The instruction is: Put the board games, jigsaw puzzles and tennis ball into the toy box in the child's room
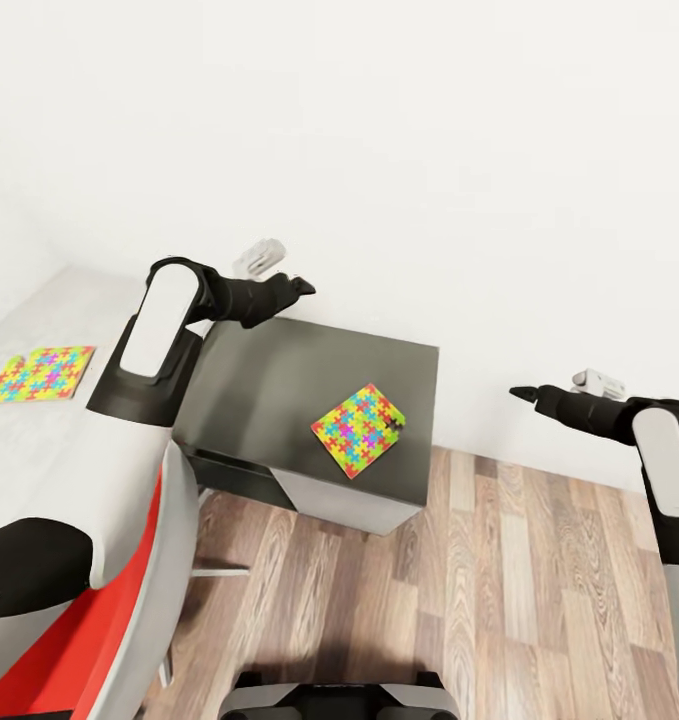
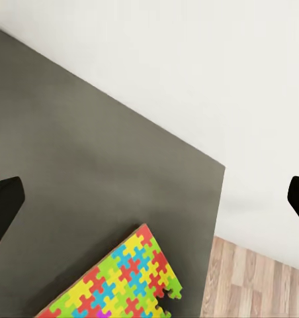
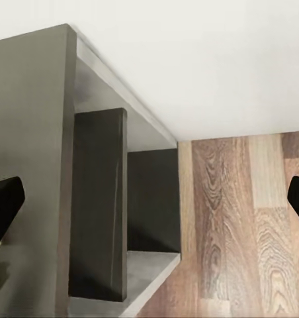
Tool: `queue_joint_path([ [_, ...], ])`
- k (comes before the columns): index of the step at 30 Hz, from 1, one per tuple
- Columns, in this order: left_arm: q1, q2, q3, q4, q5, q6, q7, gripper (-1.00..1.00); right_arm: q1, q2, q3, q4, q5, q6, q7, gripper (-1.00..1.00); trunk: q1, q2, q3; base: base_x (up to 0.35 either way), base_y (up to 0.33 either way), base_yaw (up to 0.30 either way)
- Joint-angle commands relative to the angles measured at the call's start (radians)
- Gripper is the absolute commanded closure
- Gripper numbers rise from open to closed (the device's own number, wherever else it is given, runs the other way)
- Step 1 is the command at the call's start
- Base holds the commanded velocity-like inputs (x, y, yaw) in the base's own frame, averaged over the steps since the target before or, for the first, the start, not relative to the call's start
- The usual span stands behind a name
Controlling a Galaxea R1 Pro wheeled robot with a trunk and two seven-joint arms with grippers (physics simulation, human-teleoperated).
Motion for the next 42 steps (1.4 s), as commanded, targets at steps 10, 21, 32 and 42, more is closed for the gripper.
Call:
queue_joint_path([
  [10, 0.062, 0.017, 0.001, -0.002, 0.008, -0.001, 0.011, -1.00, 0.026, 0.001, 0.001, -0.002, -0.013, 0.004, -0.006, -1.00, 0.001, -0.002, 0.001, 0.031, 0.000, -0.164],
  [21, 0.140, 0.053, 0.006, -0.003, 0.006, -0.005, 0.008, -1.00, 0.060, 0.011, 0.003, 0.005, -0.013, 0.003, -0.004, -1.00, 0.001, -0.002, 0.004, 0.003, 0.079, -0.193],
  [32, 0.178, 0.071, 0.006, 0.001, 0.004, -0.011, 0.010, -1.00, 0.085, 0.009, 0.003, 0.007, -0.014, 0.003, -0.004, -1.00, 0.001, -0.002, 0.004, 0.000, 0.208, -0.033],
  [42, 0.221, 0.072, 0.008, 0.031, -0.028, -0.016, 0.008, -1.00, 0.135, 0.014, 0.005, 0.008, -0.015, 0.001, -0.002, -1.00, 0.001, -0.002, 0.005, 0.000, 0.043, -0.005],
])
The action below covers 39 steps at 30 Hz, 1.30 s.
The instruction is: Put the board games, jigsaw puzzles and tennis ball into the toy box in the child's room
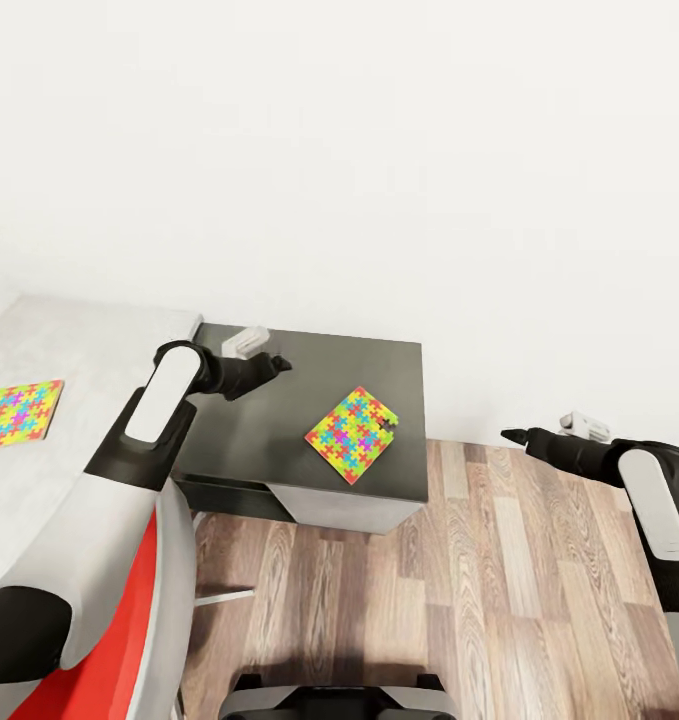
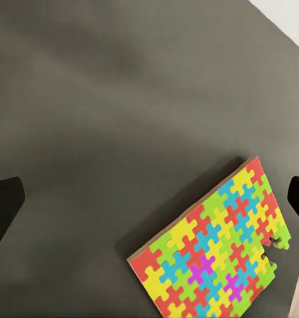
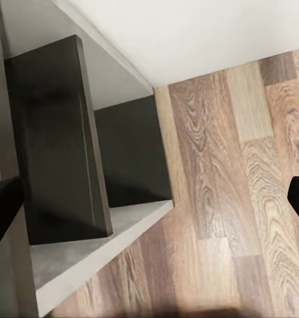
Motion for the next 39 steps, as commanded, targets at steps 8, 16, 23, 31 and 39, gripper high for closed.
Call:
queue_joint_path([
  [8, 0.009, -0.010, -0.006, 0.099, -0.050, -0.010, 0.001, -1.00, 0.035, 0.002, 0.008, -0.001, -0.010, 0.003, -0.009, -1.00, 0.001, -0.002, -0.001, 0.000, 0.008, -0.001],
  [16, 0.008, -0.013, -0.008, 0.132, -0.065, -0.031, -0.006, -1.00, 0.047, 0.003, 0.013, -0.001, -0.010, 0.003, -0.009, -1.00, 0.001, -0.002, -0.001, 0.000, 0.002, 0.000],
  [23, 0.011, -0.013, -0.012, 0.141, -0.070, -0.038, -0.008, -1.00, 0.060, 0.003, 0.015, -0.002, -0.009, 0.003, -0.009, -1.00, 0.001, -0.002, -0.001, 0.089, 0.000, 0.000],
  [31, 0.013, -0.014, -0.013, 0.143, -0.071, -0.040, -0.008, -1.00, 0.064, 0.002, 0.015, -0.002, -0.010, 0.003, -0.008, -1.00, 0.001, -0.002, -0.001, 0.209, 0.000, 0.000],
  [39, 0.024, -0.016, -0.013, 0.148, -0.070, -0.042, -0.009, -1.00, 0.071, 0.002, 0.015, -0.002, -0.011, 0.003, -0.008, -1.00, 0.001, -0.002, -0.001, 0.077, 0.000, 0.000],
])
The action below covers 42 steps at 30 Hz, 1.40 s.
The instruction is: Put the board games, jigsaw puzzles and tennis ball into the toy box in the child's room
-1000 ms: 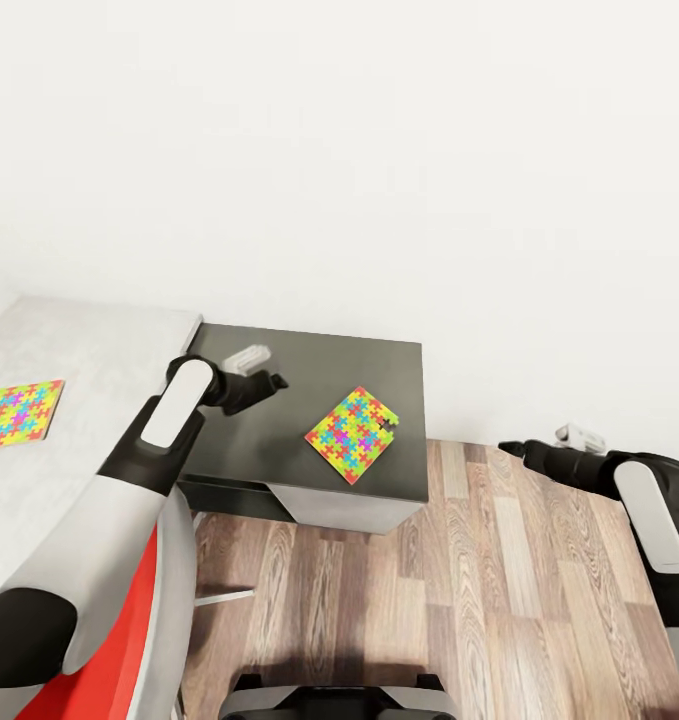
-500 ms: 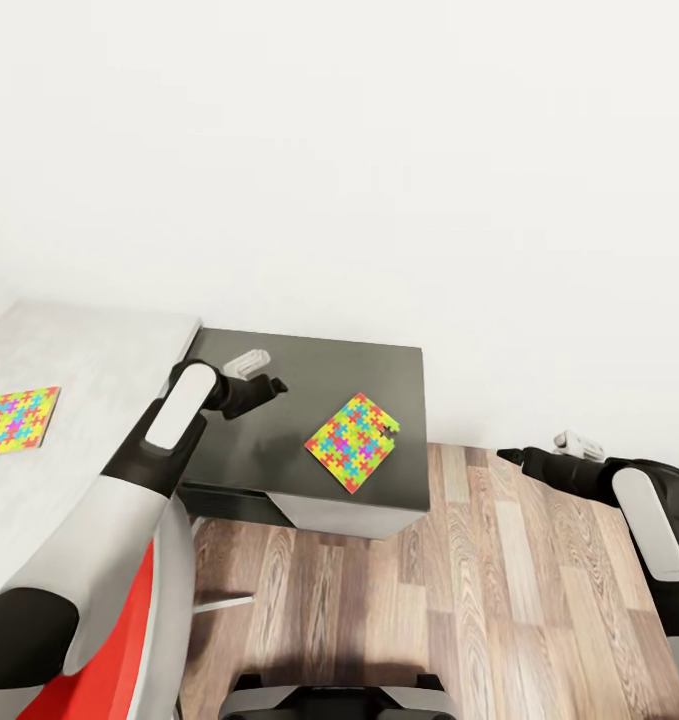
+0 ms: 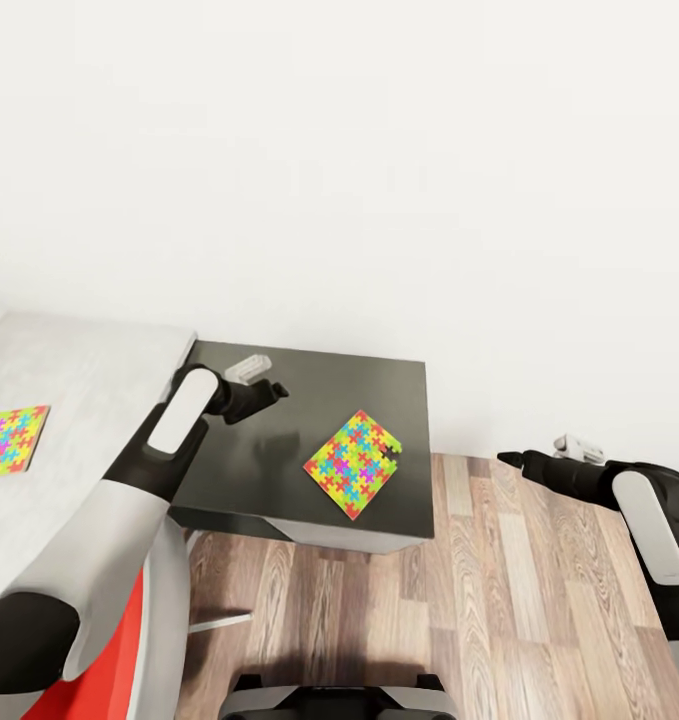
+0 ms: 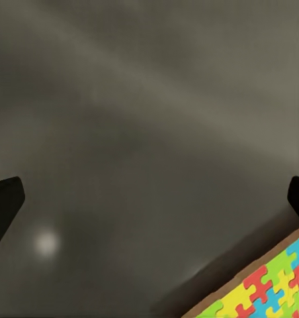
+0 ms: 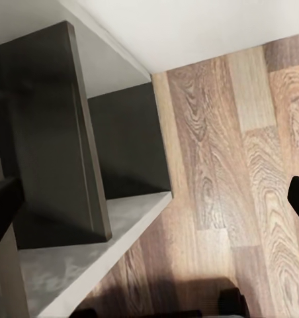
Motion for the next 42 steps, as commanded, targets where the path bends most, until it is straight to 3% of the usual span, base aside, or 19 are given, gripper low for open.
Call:
queue_joint_path([
  [1, 0.003, -0.001, -0.002, 0.000, 0.009, -0.001, 0.010, -1.00, 0.002, 0.000, 0.000, -0.001, -0.011, 0.004, -0.010, -1.00, 0.001, -0.002, -0.001, 0.029, 0.000, 0.000],
  [11, 0.043, -0.021, -0.002, 0.002, 0.010, -0.003, 0.010, -1.00, 0.012, 0.000, 0.000, -0.001, -0.010, 0.004, -0.011, -1.00, 0.001, -0.002, -0.001, 0.013, 0.000, 0.000],
  [24, 0.108, -0.107, -0.001, 0.009, 0.006, -0.004, 0.010, -1.00, 0.021, 0.001, 0.000, 0.001, -0.012, 0.004, -0.011, -1.00, 0.001, -0.002, -0.001, 0.001, 0.000, 0.000],
  [42, 0.118, -0.123, -0.001, 0.053, 0.005, -0.027, 0.010, -1.00, 0.030, -0.005, 0.000, 0.002, -0.017, 0.005, -0.010, -1.00, 0.001, -0.002, -0.001, 0.000, 0.000, 0.000],
])
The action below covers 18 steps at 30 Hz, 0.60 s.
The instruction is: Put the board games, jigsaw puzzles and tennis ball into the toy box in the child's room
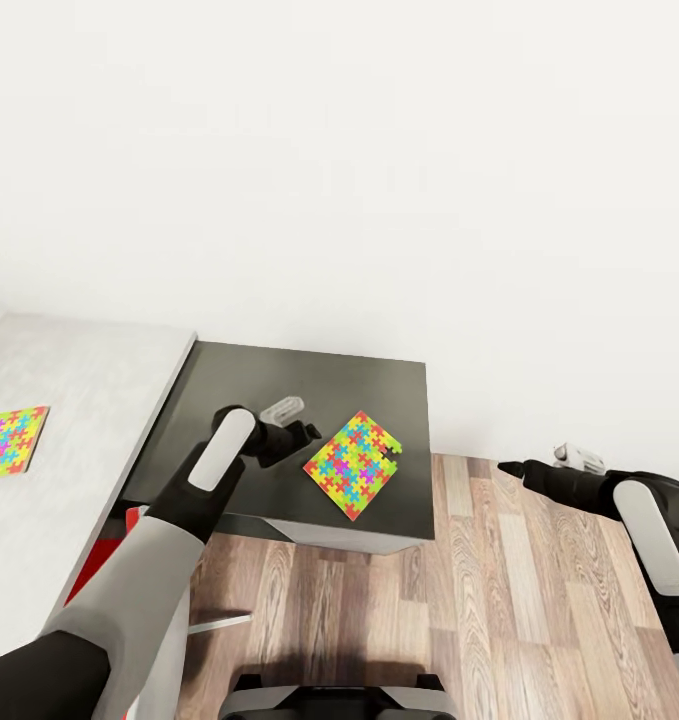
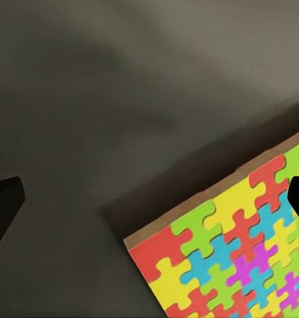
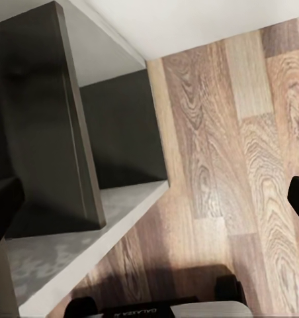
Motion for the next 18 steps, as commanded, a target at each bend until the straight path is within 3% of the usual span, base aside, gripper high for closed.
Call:
queue_joint_path([
  [1, -0.001, 0.000, -0.001, 0.003, 0.010, -0.001, 0.010, -1.00, 0.002, -0.001, 0.000, 0.001, -0.011, 0.004, -0.010, -1.00, 0.001, -0.002, -0.001, 0.000, 0.000, 0.000],
  [12, -0.001, 0.000, 0.000, 0.016, 0.010, -0.003, 0.010, -1.00, 0.012, -0.002, -0.003, 0.029, -0.011, 0.003, 0.000, -1.00, 0.001, -0.002, -0.001, 0.000, 0.000, 0.000],
  [18, -0.002, 0.000, 0.000, 0.029, 0.010, -0.004, 0.010, -1.00, 0.014, -0.007, -0.005, 0.035, -0.006, 0.003, 0.063, -1.00, 0.001, -0.002, -0.001, 0.000, 0.000, 0.000],
])
